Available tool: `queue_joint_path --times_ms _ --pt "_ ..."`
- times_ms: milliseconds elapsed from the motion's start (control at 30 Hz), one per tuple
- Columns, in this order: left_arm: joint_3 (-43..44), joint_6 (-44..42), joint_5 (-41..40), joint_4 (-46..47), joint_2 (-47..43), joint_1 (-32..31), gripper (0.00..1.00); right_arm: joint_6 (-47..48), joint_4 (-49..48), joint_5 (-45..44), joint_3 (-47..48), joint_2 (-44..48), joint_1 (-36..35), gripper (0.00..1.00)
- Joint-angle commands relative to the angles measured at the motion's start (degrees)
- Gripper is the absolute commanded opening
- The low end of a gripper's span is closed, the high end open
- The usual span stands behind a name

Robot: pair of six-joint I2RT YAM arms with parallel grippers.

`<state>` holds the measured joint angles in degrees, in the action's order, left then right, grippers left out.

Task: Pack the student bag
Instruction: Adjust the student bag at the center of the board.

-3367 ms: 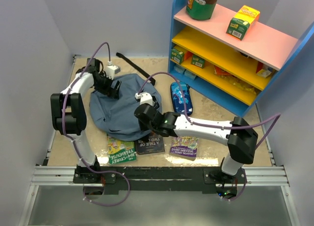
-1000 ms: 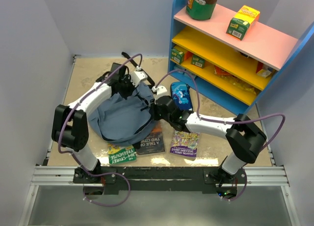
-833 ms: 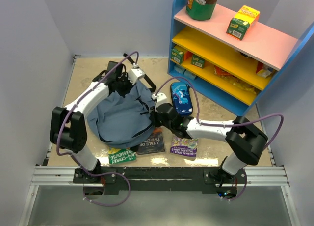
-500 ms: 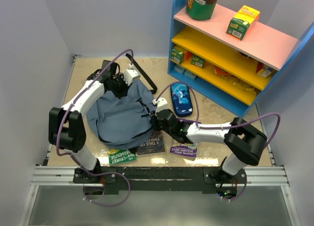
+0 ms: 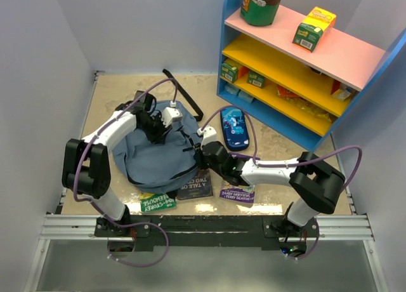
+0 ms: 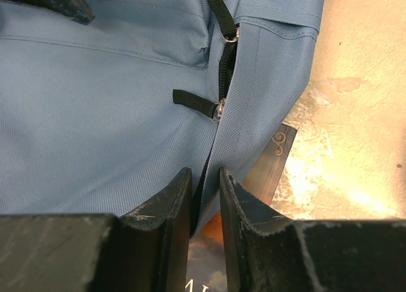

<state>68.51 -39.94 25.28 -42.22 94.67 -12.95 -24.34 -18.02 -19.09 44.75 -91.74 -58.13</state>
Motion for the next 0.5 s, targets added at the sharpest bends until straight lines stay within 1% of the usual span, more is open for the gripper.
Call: queue_joint_path --times_ms 0,33,67,167,200,233,333,433,467 --pt "-1.2 0.7 -1.4 6.4 0.9 -0.5 0.28 1.0 -2.5 -2.3 1.0 0.6 -0.8 0.28" --pt "-1.2 1.2 -2.2 7.4 1.2 -0.7 0.26 1.0 -2.5 -2.4 0.9 0.6 -0.8 0.28" --pt "-1.1 1.8 -3.0 8.5 1.2 -0.8 0.18 1.0 -2.6 -2.4 0.8 0.6 -0.8 0.29" --pt "0.1 2.9 -5.5 10.2 1.5 -1.2 0.0 1.2 -3.3 -2.6 0.3 1.0 -0.8 0.32" --pt "0.7 3.2 -6.0 10.4 1.0 -1.1 0.0 1.3 -3.5 -3.0 0.3 0.9 -0.8 0.34" --pt "1.2 3.4 -6.3 10.4 0.6 -1.1 0.0 1.2 -3.6 -3.2 0.3 1.0 -0.8 0.41" --pt "3.6 4.0 -6.7 10.3 -1.9 -0.8 0.0 1.0 -4.2 -4.6 -0.4 1.8 -0.8 0.52" --pt "7.5 5.0 -5.6 8.6 -4.1 0.6 0.0 1.4 -4.7 -5.6 -0.7 1.7 -0.4 0.55" --pt "9.5 5.3 -3.8 8.1 -4.4 1.1 0.0 1.4 -4.7 -5.7 -0.8 1.6 -0.4 0.55"
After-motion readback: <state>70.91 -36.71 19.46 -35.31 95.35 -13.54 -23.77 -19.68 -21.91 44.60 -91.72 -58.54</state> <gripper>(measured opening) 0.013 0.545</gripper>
